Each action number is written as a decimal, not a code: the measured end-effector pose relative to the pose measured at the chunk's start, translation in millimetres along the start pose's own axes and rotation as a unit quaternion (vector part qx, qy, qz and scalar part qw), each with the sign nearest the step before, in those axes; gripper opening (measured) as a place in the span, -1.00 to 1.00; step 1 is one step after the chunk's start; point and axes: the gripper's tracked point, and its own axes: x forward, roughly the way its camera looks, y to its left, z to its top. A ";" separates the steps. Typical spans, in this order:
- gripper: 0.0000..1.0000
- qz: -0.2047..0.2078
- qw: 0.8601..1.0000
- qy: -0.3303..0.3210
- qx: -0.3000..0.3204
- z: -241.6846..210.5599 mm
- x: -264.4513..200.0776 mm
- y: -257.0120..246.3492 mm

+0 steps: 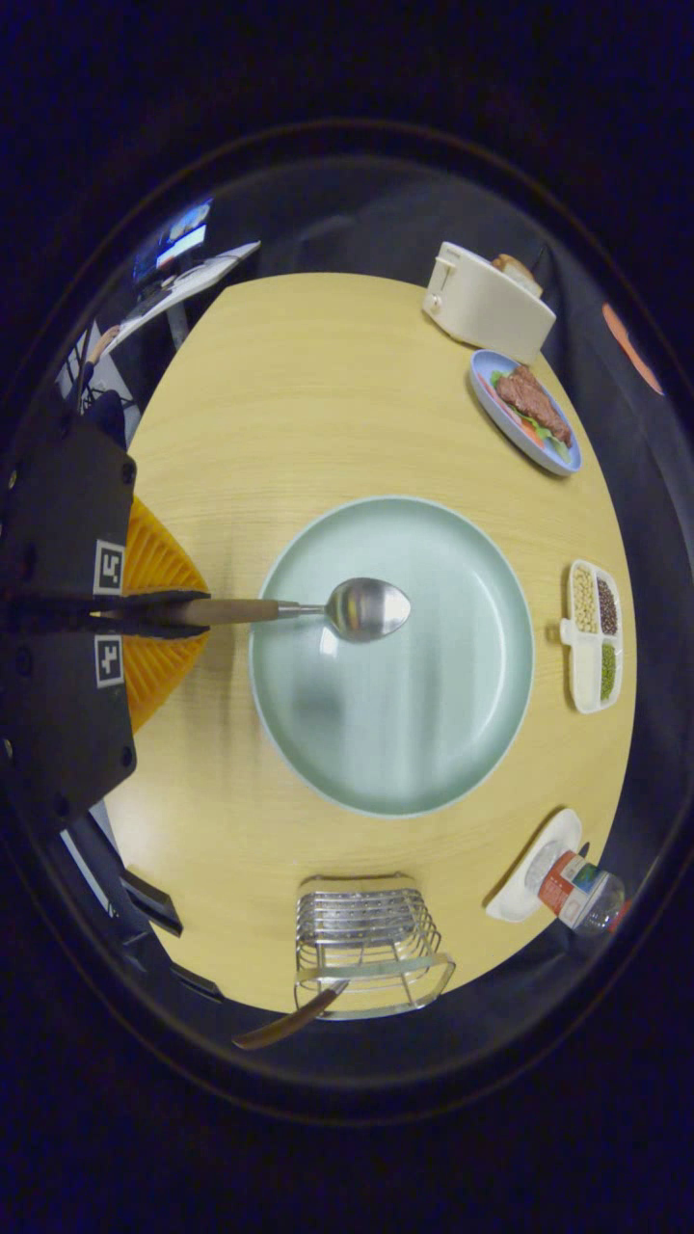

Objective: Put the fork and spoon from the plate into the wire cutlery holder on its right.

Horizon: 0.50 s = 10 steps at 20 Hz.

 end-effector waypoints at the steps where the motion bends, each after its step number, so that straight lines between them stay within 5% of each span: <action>1: -0.99 0.007 1.000 -0.002 0.001 1.4 -12.7 -2.2; 10: -0.99 0.044 0.997 -0.052 0.047 23.0 -127.1 -79.0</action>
